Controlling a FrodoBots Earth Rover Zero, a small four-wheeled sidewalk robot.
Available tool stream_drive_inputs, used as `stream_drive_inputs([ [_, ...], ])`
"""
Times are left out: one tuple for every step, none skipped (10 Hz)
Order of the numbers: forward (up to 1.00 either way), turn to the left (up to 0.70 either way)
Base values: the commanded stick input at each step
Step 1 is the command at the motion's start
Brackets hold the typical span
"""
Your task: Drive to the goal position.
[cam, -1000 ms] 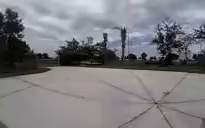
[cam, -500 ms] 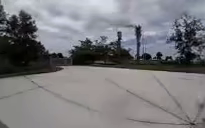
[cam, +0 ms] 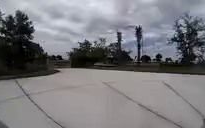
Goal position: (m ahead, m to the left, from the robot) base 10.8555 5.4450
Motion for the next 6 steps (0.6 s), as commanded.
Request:
stream_drive_inputs([
  [0.85,0.34],
  [0.85,0.34],
  [0.85,0.34],
  [0.85,0.34],
  [0.85,0.34],
  [0.85,0.34],
])
